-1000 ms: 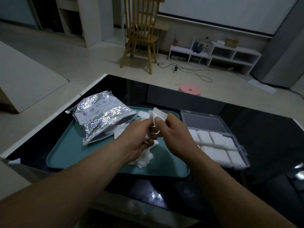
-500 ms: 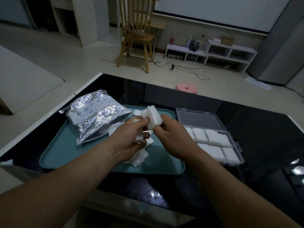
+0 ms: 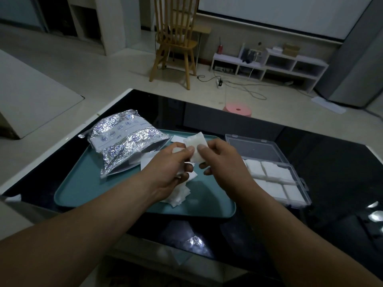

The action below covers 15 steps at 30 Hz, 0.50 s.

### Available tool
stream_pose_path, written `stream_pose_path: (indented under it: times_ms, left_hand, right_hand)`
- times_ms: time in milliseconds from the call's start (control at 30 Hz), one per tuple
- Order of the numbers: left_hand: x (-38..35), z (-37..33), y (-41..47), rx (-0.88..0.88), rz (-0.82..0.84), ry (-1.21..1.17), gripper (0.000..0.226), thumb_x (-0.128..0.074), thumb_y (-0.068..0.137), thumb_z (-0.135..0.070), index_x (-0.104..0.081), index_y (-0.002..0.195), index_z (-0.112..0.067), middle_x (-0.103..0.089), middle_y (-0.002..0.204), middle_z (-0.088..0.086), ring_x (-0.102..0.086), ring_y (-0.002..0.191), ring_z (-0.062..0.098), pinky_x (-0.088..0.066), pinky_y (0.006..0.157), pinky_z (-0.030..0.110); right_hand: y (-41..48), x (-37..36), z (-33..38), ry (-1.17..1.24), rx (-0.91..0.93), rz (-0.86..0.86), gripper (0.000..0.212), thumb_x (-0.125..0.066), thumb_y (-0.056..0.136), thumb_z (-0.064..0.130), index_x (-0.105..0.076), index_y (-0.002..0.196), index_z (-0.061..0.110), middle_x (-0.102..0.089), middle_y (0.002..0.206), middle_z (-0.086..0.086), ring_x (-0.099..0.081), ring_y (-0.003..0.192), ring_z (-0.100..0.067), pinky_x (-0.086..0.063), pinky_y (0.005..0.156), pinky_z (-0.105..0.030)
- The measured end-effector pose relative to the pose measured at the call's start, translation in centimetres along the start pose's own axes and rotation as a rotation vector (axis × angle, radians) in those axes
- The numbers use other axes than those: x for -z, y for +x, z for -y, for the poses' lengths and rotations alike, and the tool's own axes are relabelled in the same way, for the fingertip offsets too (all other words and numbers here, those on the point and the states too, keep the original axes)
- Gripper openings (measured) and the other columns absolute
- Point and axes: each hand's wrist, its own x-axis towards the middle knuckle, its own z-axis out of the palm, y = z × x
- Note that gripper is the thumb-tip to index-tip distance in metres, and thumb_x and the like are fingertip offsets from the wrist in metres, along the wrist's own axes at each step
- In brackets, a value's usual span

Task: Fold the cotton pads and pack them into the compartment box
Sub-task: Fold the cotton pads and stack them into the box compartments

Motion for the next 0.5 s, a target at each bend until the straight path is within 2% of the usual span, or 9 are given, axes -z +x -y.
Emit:
stream_pose_path:
  times_ms: [33,100,200,267,300,333,400,467,500]
  left_hand:
    - [-0.3,0.0,0.0,-0.016,-0.029,0.005,0.015,-0.065,0.101,-0.021,-0.056,0.089,-0.022,-0.057,0.075,0.000,-0.051,0.060,0.013,-0.034,0.051,0.023]
    - [-0.7,0.2,0.1,-0.056,-0.063,0.009,0.015,-0.067,0.100,-0.029,-0.055,0.099,-0.020,-0.056,0.077,0.001,-0.055,0.063,0.013,-0.039,0.053,0.024]
    - [-1.6,0.3,0.3,-0.074,0.027,-0.002,0.039,-0.069,0.098,-0.041,-0.051,0.114,-0.010,-0.070,0.092,0.010,-0.068,0.072,0.015,-0.052,0.061,0.029]
    - [-2.1,0.3,0.1,-0.036,0.039,-0.007,0.047,-0.066,0.099,-0.041,-0.051,0.127,-0.006,-0.072,0.096,0.009,-0.071,0.075,0.015,-0.056,0.064,0.030]
    - [-2.1,0.2,0.1,-0.001,0.053,-0.014,0.044,-0.062,0.101,-0.041,-0.052,0.129,-0.008,-0.072,0.093,0.005,-0.071,0.075,0.014,-0.056,0.063,0.030]
    - [-2.1,0.1,-0.1,0.038,0.079,-0.014,0.038,-0.059,0.103,-0.042,-0.054,0.127,-0.012,-0.072,0.091,0.002,-0.072,0.077,0.014,-0.056,0.064,0.030]
    - [-1.8,-0.3,-0.3,0.143,0.119,-0.018,0.046,-0.057,0.102,-0.050,-0.058,0.132,-0.014,-0.069,0.095,0.004,-0.071,0.084,0.019,-0.057,0.069,0.035]
    - [-1.7,-0.6,-0.7,0.253,0.224,-0.055,0.061,-0.059,0.098,-0.059,-0.057,0.141,-0.016,-0.061,0.110,0.013,-0.064,0.099,0.027,-0.056,0.072,0.038]
    - [-1.8,-0.7,-0.9,0.277,0.302,-0.070,0.067,-0.059,0.096,-0.062,-0.055,0.144,-0.015,-0.055,0.120,0.017,-0.055,0.110,0.031,-0.053,0.078,0.038]
  right_hand:
    - [0.0,-0.1,-0.2,-0.125,0.056,-0.057,0.012,-0.063,0.101,0.029,-0.063,0.092,0.020,-0.072,0.085,0.000,-0.070,0.074,-0.016,-0.059,0.070,-0.040]
    - [-0.1,-0.1,-0.7,-0.347,0.162,-0.157,0.012,-0.064,0.097,0.025,-0.057,0.088,0.023,-0.065,0.079,0.004,-0.064,0.072,-0.017,-0.055,0.067,-0.042]
    - [-0.5,-0.5,-0.8,-0.540,0.313,-0.190,0.018,-0.063,0.096,0.034,-0.054,0.083,0.025,-0.060,0.074,0.005,-0.057,0.066,-0.014,-0.053,0.061,-0.042]
    - [-0.9,-0.6,-0.8,-0.554,0.387,-0.136,0.018,-0.061,0.095,0.040,-0.057,0.084,0.026,-0.061,0.077,0.008,-0.057,0.070,-0.012,-0.053,0.065,-0.043]
    - [-1.2,-0.5,-0.8,-0.535,0.424,-0.097,0.017,-0.060,0.094,0.043,-0.060,0.086,0.027,-0.062,0.080,0.010,-0.058,0.074,-0.010,-0.053,0.068,-0.043]
    - [-1.4,-0.1,-0.7,-0.520,0.462,-0.061,0.018,-0.060,0.093,0.046,-0.062,0.089,0.028,-0.062,0.084,0.013,-0.058,0.080,-0.008,-0.053,0.073,-0.041]
    - [-1.8,1.0,-0.5,-0.539,0.525,0.012,0.024,-0.064,0.089,0.053,-0.064,0.101,0.032,-0.061,0.100,0.018,-0.055,0.098,-0.006,-0.049,0.086,-0.036]
    - [-2.1,2.2,-0.5,-0.548,0.511,0.121,0.041,-0.077,0.081,0.056,-0.061,0.110,0.031,-0.058,0.113,0.019,-0.052,0.109,-0.005,-0.046,0.093,-0.028]
    - [-2.3,2.5,-0.6,-0.521,0.467,0.173,0.047,-0.083,0.077,0.054,-0.058,0.109,0.029,-0.057,0.113,0.018,-0.053,0.109,-0.006,-0.048,0.091,-0.026]
